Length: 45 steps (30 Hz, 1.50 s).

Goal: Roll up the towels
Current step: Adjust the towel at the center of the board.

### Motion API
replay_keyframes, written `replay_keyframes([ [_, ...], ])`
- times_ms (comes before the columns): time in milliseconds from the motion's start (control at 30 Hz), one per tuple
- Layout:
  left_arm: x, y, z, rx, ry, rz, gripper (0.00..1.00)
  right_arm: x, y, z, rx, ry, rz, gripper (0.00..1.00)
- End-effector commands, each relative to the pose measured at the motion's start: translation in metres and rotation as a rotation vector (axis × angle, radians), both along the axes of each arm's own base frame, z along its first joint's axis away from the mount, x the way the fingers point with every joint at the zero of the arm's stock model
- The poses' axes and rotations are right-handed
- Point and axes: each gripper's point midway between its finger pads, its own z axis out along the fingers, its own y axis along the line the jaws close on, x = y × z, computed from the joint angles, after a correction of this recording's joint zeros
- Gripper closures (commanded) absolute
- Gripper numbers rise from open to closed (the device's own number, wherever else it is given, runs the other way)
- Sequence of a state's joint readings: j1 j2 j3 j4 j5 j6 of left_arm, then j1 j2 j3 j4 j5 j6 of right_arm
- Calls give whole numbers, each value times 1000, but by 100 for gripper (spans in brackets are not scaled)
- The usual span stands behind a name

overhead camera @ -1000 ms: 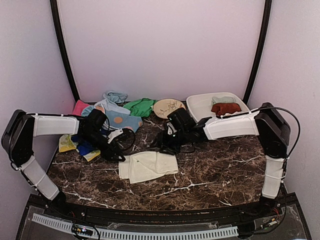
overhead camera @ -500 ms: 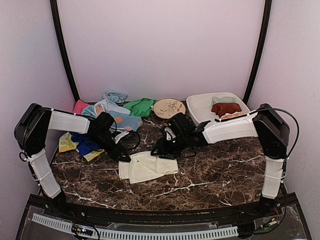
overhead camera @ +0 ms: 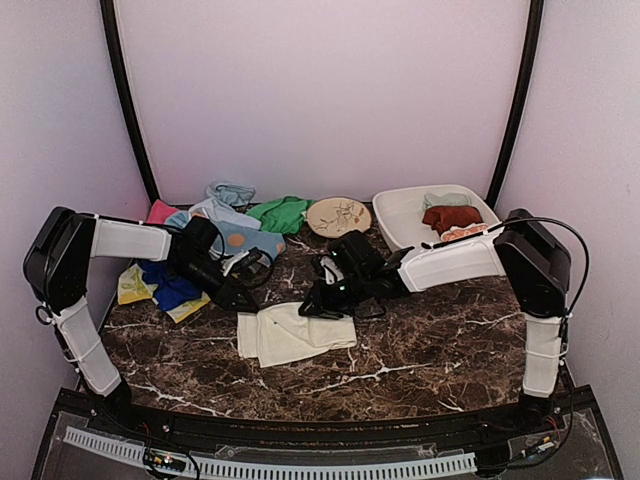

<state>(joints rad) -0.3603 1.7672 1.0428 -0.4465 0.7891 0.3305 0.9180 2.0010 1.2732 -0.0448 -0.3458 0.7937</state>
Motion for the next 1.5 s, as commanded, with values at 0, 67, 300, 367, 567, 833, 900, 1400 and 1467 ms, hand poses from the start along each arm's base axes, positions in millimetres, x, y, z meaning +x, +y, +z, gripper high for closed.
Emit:
replay_keyframes([
  [0,-9,-6,2,-44,72,-3,53,-6,9,4,11,-35,44,78],
  [67,-4,-8,-2,-40,83,6,54,-8,6,8,13,-44,44,77],
  [300,-4,-14,-7,-43,115,-8,60,1,-8,15,-10,-62,45,67],
  [367,-7,-13,-12,-25,114,-10,61,5,-10,17,-22,-76,49,63],
  [567,-7,-11,-22,3,124,-2,67,14,-18,12,-84,-111,42,55],
  [833,-3,-3,-29,70,95,10,75,19,-4,9,-41,-119,52,53],
  [900,3,5,-31,123,55,28,76,22,0,9,-30,-123,54,54],
  [1400,6,7,-26,130,26,29,83,-14,37,38,108,-184,159,67],
  [1467,7,7,-22,120,25,34,84,-18,35,32,73,-187,166,75],
])
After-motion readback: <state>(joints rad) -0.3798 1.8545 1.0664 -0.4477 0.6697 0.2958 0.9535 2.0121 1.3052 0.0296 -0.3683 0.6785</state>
